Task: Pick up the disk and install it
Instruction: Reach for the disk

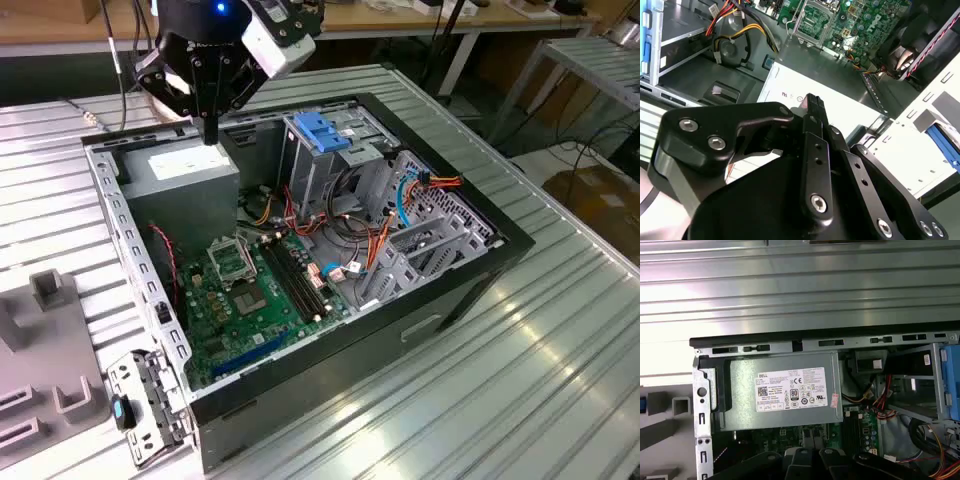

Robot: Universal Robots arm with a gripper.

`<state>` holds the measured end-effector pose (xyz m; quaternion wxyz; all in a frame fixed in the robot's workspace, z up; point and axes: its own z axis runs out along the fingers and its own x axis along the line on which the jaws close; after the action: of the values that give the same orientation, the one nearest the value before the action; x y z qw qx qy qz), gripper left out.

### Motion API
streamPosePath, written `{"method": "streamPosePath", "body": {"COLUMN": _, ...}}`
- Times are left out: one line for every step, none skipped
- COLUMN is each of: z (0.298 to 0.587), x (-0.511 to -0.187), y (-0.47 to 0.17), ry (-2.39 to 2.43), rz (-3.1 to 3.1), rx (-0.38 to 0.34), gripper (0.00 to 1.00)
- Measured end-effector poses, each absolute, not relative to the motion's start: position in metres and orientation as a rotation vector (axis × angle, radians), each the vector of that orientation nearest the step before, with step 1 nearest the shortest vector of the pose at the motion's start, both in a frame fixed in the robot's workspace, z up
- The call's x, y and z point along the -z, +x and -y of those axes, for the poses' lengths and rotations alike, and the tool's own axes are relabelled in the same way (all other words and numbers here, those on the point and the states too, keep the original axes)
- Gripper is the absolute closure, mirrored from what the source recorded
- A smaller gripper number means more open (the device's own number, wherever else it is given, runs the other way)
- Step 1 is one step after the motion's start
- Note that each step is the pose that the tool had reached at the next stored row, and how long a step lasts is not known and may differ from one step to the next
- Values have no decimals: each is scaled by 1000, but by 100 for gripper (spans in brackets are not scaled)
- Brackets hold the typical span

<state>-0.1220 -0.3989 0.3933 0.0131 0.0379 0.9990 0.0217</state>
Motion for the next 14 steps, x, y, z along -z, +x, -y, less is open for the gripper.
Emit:
{"method": "streamPosePath", "body": {"z": 399, "x": -393, "y": -122, "ry": 118, "rz": -3113, "rx": -68, "gripper": 89}}
{"method": "streamPosePath", "body": {"z": 399, "x": -393, "y": -122, "ry": 118, "rz": -3112, "rx": -68, "gripper": 89}}
{"method": "streamPosePath", "body": {"z": 399, "x": -393, "y": -122, "ry": 118, "rz": -3112, "rx": -68, "gripper": 89}}
{"method": "streamPosePath", "body": {"z": 399, "x": -393, "y": -122, "ry": 118, "rz": -3113, "rx": -68, "gripper": 89}}
{"method": "streamPosePath", "body": {"z": 399, "x": -393, "y": -122, "ry": 118, "rz": -3112, "rx": -68, "gripper": 89}}
{"method": "streamPosePath", "body": {"z": 399, "x": -393, "y": -122, "ry": 118, "rz": -3112, "rx": -68, "gripper": 89}}
{"method": "streamPosePath", "body": {"z": 399, "x": -393, "y": -122, "ry": 118, "rz": -3112, "rx": -68, "gripper": 89}}
{"method": "streamPosePath", "body": {"z": 399, "x": -393, "y": -122, "ry": 118, "rz": -3112, "rx": -68, "gripper": 89}}
{"method": "streamPosePath", "body": {"z": 399, "x": -393, "y": -123, "ry": 118, "rz": -3113, "rx": -67, "gripper": 89}}
{"method": "streamPosePath", "body": {"z": 399, "x": -393, "y": -123, "ry": 118, "rz": -3113, "rx": -68, "gripper": 89}}
{"method": "streamPosePath", "body": {"z": 399, "x": -393, "y": -124, "ry": 118, "rz": -3112, "rx": -68, "gripper": 89}}
{"method": "streamPosePath", "body": {"z": 399, "x": -393, "y": -124, "ry": 118, "rz": -3112, "rx": -68, "gripper": 89}}
{"method": "streamPosePath", "body": {"z": 399, "x": -393, "y": -124, "ry": 118, "rz": -3112, "rx": -68, "gripper": 89}}
{"method": "streamPosePath", "body": {"z": 399, "x": -393, "y": -125, "ry": 118, "rz": -3112, "rx": -68, "gripper": 89}}
